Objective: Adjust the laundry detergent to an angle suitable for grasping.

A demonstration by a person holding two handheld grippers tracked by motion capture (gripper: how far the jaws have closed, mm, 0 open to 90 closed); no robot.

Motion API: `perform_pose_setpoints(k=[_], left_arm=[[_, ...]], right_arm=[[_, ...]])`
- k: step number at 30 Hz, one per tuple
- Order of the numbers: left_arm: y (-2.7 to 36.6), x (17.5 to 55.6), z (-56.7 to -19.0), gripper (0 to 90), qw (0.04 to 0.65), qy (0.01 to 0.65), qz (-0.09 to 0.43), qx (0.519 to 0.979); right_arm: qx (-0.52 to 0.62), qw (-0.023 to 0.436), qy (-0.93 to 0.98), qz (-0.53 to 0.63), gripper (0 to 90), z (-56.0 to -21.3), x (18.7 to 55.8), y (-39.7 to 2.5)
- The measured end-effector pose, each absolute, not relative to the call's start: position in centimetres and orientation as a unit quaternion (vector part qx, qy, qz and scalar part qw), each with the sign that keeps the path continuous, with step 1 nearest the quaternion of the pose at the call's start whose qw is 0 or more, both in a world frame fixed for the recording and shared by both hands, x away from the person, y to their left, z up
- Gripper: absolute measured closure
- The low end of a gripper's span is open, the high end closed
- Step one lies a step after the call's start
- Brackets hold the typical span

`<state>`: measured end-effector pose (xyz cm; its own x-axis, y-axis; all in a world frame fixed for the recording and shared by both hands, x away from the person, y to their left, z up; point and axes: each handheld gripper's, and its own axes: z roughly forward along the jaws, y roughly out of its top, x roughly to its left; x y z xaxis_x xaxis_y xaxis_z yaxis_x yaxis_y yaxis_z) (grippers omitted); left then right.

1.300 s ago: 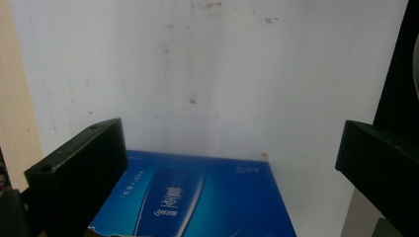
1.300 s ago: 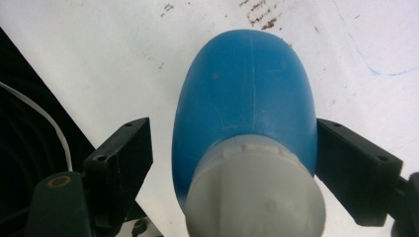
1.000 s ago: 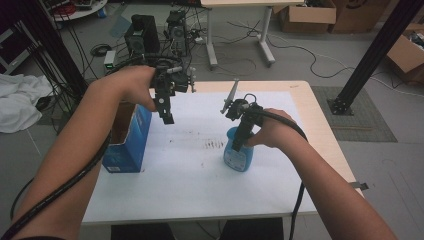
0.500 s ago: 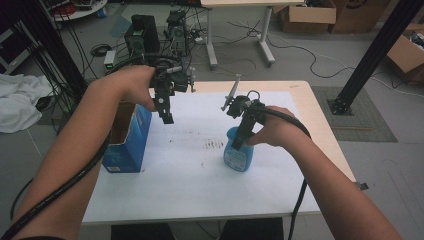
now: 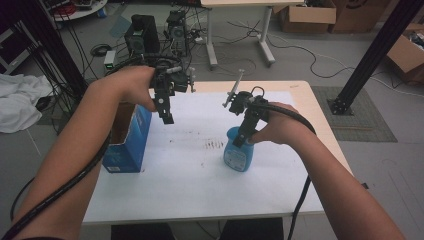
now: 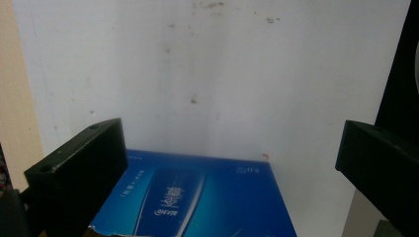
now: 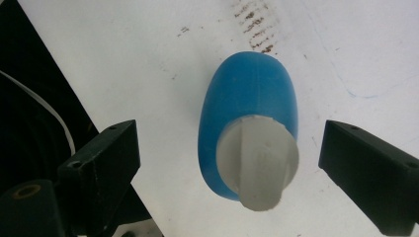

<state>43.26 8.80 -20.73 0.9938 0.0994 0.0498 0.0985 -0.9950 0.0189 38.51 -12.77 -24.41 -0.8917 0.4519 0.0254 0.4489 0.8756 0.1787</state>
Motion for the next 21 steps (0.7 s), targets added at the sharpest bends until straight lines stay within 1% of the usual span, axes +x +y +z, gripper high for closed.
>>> perform_pose_setpoints(k=[6, 14, 21], left_arm=[[8.9, 43.2, -20.8, 0.0, 0.007, 0.050, 0.026, 0.998], [8.9, 43.2, -20.7, 0.0, 0.007, 0.050, 0.026, 0.998], [8.8, 43.3, -20.9, 0.0, 0.006, 0.048, 0.023, 0.999]], right_arm=[[0.225, 0.011, 0.969, 0.098, 6.5, -24.1, 38.4, -12.9], [0.208, 0.026, 0.973, 0.097, 0.4, -23.2, 38.0, -13.1], [0.163, 0.036, 0.981, 0.095, 0.0, -22.2, 37.4, -13.3]])
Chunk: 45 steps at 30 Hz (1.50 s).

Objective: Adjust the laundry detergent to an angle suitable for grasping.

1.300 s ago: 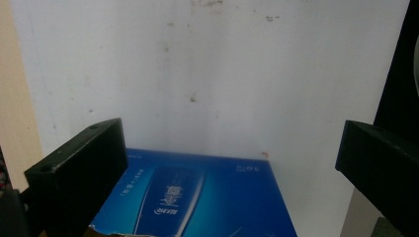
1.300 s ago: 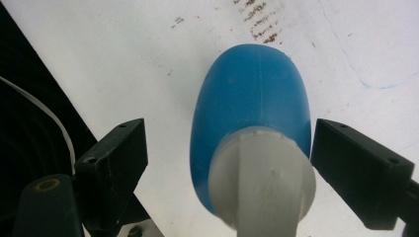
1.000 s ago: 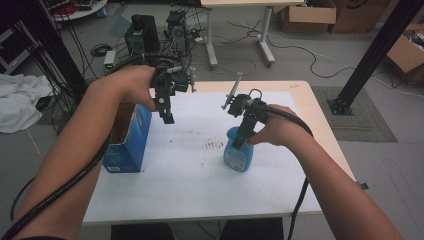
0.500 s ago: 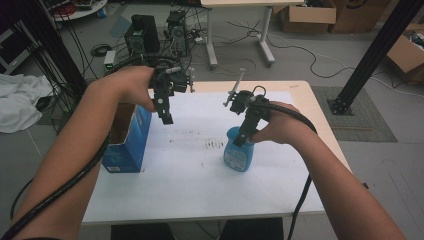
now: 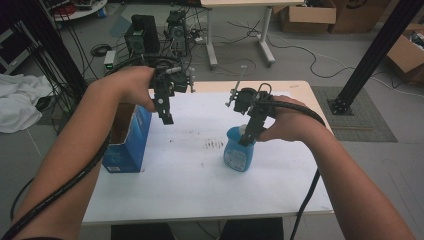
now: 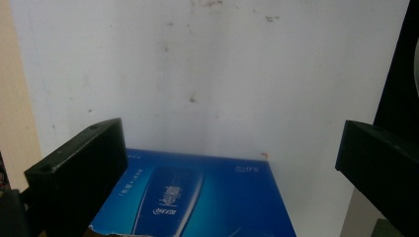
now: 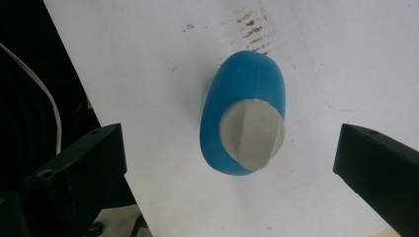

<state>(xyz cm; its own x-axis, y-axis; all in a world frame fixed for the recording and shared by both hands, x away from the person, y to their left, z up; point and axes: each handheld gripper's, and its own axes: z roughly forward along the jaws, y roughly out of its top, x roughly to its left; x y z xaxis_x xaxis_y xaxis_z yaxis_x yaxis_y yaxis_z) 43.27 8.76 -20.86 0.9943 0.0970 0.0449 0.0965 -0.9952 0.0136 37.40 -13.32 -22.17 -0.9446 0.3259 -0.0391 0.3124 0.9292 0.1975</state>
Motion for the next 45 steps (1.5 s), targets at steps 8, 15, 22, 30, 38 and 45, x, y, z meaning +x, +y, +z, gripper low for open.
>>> perform_pose_setpoints(k=[8, 15, 22, 30, 38, 45], left_arm=[[8.7, 43.4, -20.9, 0.0, 0.002, 0.050, 0.021, 0.999], [8.7, 43.5, -21.0, 0.1, 0.000, 0.050, 0.021, 0.999], [8.6, 43.5, -21.0, 0.0, 0.003, 0.049, 0.021, 0.999], [8.6, 43.3, -21.3, 0.0, 0.002, 0.051, 0.020, 0.998], [8.5, 43.3, -20.9, 0.0, 0.007, 0.052, 0.020, 0.998], [8.4, 43.4, -20.6, 0.0, 0.007, 0.056, 0.023, 0.998]], right_arm=[[0.115, 0.034, 0.987, 0.104, 0.0, -20.2, 36.1, -13.8], [0.083, 0.004, 0.991, 0.102, 0.0, -18.9, 34.5, -13.9], [0.053, 0.000, 0.995, 0.089, 0.0, -18.4, 32.3, -13.5], [0.023, -0.003, 0.998, 0.064, 0.0, -19.9, 30.0, -12.7], [0.013, -0.013, 0.998, 0.061, 0.0, -21.0, 29.4, -12.4], [0.007, 0.000, 0.998, 0.068, 0.0, -20.0, 29.6, -12.2]])
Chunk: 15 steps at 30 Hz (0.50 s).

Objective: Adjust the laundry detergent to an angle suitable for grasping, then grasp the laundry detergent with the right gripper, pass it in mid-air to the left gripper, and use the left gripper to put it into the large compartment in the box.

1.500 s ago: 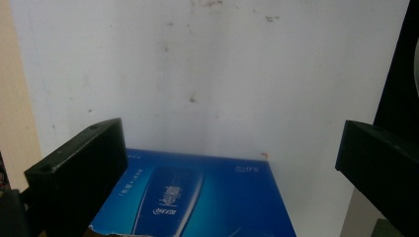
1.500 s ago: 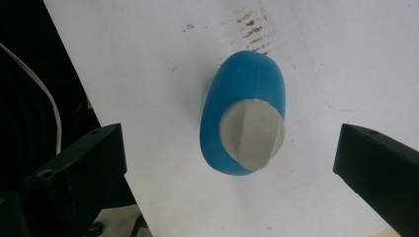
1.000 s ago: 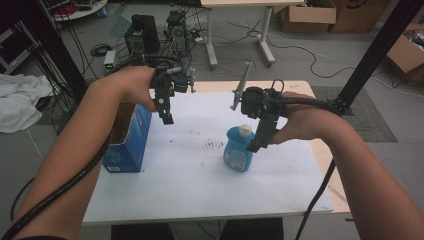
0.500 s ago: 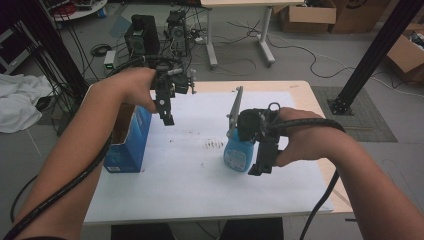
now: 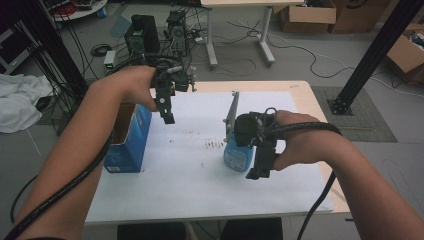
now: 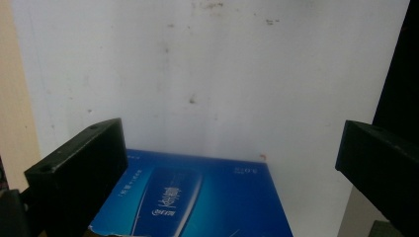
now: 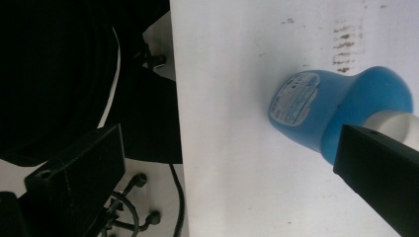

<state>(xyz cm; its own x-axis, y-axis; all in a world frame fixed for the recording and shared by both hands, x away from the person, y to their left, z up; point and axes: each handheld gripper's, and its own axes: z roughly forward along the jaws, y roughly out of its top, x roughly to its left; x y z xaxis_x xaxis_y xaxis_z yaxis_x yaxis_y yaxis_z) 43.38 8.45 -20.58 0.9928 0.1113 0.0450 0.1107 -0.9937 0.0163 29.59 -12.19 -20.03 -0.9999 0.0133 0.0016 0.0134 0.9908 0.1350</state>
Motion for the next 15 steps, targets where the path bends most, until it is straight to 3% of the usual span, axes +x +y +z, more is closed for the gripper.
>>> perform_pose_setpoints(k=[15], left_arm=[[7.9, 43.4, -21.0, 0.0, 0.009, 0.055, 0.021, 0.998]], right_arm=[[-0.009, 0.006, -0.998, -0.060, 0.0, -21.2, 30.3, -12.5]])
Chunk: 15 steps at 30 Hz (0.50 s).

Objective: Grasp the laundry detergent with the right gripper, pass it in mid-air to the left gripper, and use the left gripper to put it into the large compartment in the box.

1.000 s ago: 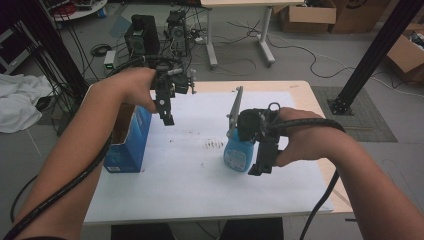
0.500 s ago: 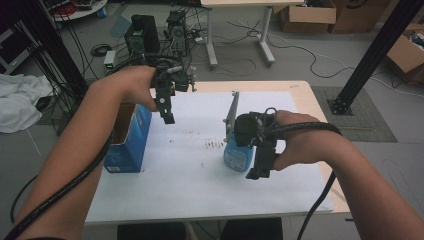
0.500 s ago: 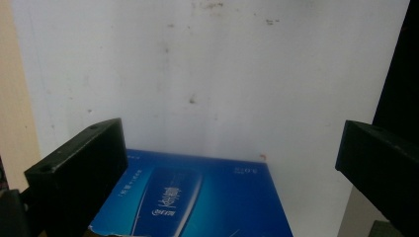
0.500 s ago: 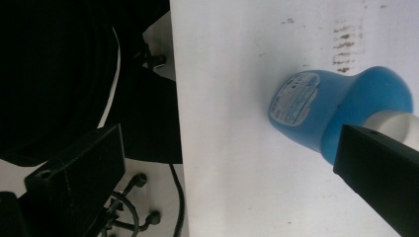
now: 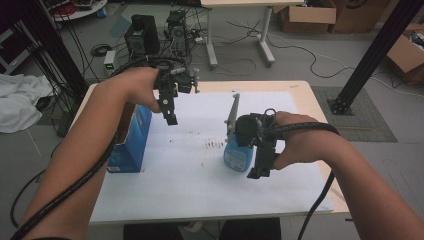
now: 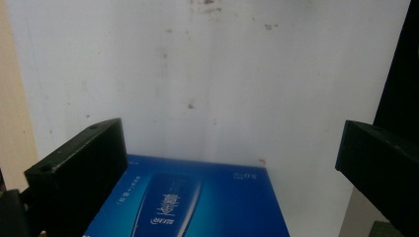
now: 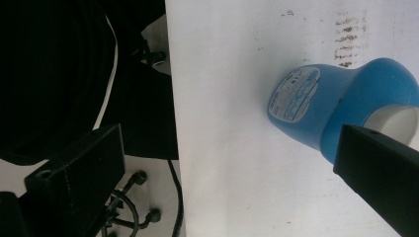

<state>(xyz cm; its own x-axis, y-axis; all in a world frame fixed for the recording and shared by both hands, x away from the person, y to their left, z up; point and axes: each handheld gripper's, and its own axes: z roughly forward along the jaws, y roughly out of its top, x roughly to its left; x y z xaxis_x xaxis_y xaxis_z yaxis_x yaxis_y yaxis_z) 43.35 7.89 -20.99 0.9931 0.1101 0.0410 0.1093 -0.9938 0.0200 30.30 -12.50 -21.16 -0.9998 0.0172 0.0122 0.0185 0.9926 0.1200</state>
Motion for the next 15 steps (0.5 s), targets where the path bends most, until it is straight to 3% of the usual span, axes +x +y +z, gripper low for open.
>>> perform_pose_setpoints(k=[15], left_arm=[[7.99, 43.17, -20.79, 0.0, 0.005, 0.052, 0.023, 0.998]], right_arm=[[-0.006, 0.009, -0.998, -0.059, 0.0, -21.93, 30.13, -11.71]])
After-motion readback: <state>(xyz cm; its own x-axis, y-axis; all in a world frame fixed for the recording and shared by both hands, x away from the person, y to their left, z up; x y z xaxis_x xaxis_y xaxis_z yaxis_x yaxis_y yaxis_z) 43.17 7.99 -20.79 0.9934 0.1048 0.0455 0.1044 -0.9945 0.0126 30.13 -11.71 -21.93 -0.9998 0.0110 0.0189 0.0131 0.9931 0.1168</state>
